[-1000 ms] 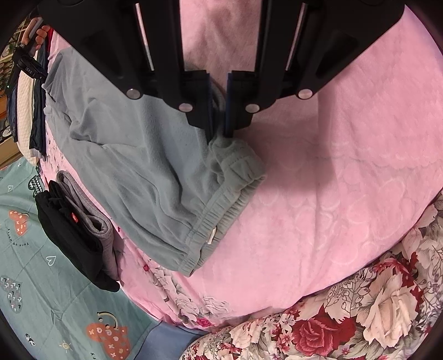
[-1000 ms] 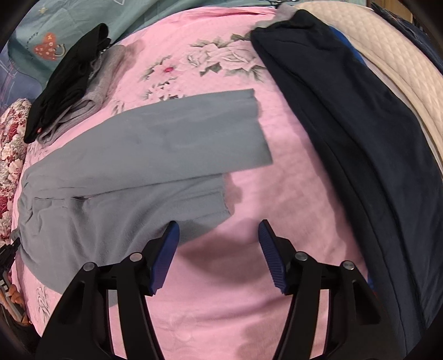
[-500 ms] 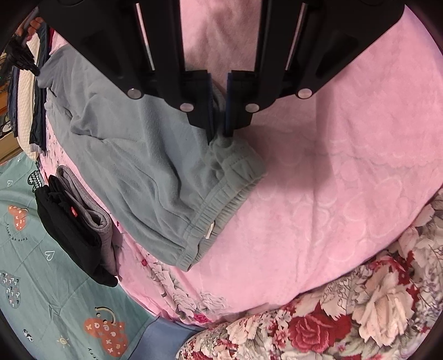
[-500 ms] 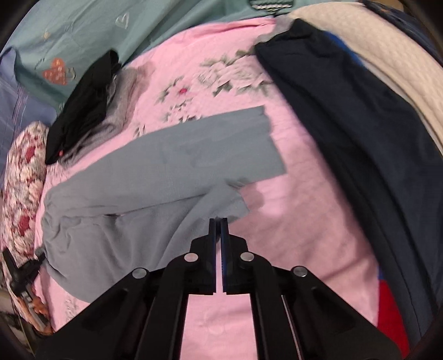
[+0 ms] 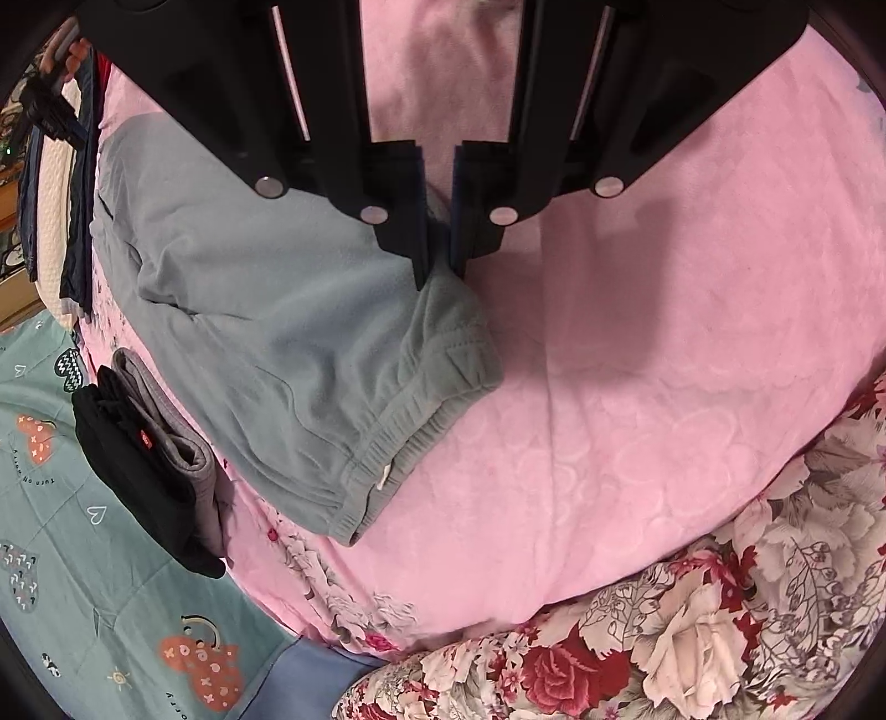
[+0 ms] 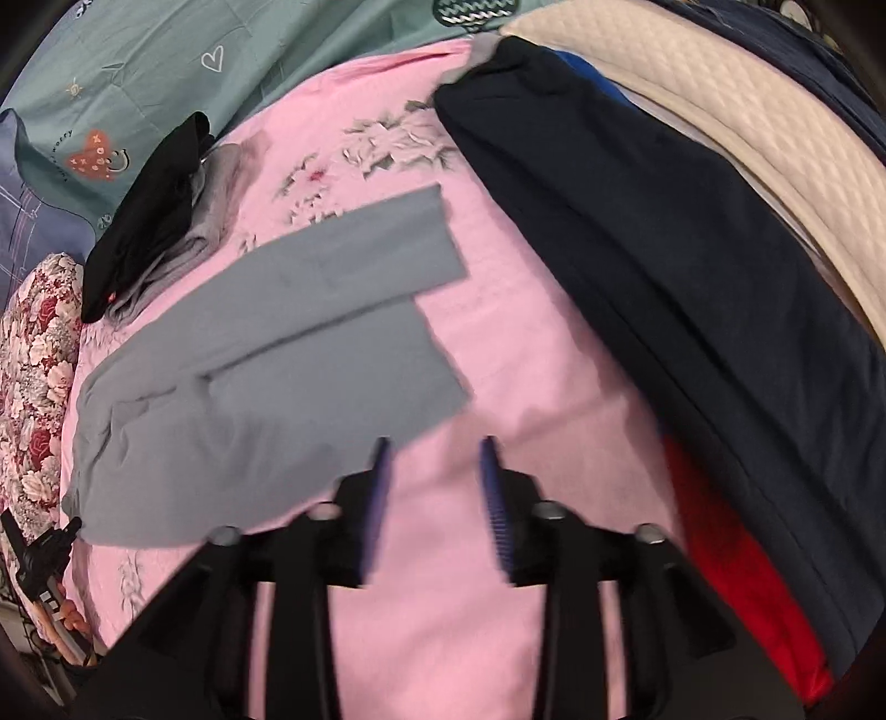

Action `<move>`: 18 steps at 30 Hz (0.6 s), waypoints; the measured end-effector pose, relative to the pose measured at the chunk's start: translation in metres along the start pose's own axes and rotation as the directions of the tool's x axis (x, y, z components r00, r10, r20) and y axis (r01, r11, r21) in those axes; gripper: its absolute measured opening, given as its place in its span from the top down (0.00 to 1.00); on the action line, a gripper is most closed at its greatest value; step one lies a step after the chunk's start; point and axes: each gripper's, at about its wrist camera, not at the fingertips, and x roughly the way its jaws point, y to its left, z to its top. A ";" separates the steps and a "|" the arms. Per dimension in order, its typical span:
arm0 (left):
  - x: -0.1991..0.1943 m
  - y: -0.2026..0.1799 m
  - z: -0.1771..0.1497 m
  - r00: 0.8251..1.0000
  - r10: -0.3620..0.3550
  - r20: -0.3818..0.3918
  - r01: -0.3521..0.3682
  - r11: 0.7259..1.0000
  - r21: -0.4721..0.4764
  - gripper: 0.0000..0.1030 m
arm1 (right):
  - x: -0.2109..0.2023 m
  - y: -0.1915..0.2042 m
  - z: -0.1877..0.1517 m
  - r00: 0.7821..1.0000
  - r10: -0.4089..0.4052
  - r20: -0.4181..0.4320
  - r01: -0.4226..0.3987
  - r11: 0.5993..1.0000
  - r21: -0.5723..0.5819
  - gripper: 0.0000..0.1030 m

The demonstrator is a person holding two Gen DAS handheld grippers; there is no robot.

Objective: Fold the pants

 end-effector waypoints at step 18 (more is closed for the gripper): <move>-0.018 -0.007 0.000 1.000 -0.008 0.020 0.007 1.000 0.019 0.93 | 0.033 0.017 0.020 0.994 -0.029 -0.106 0.030 1.000 0.006 0.95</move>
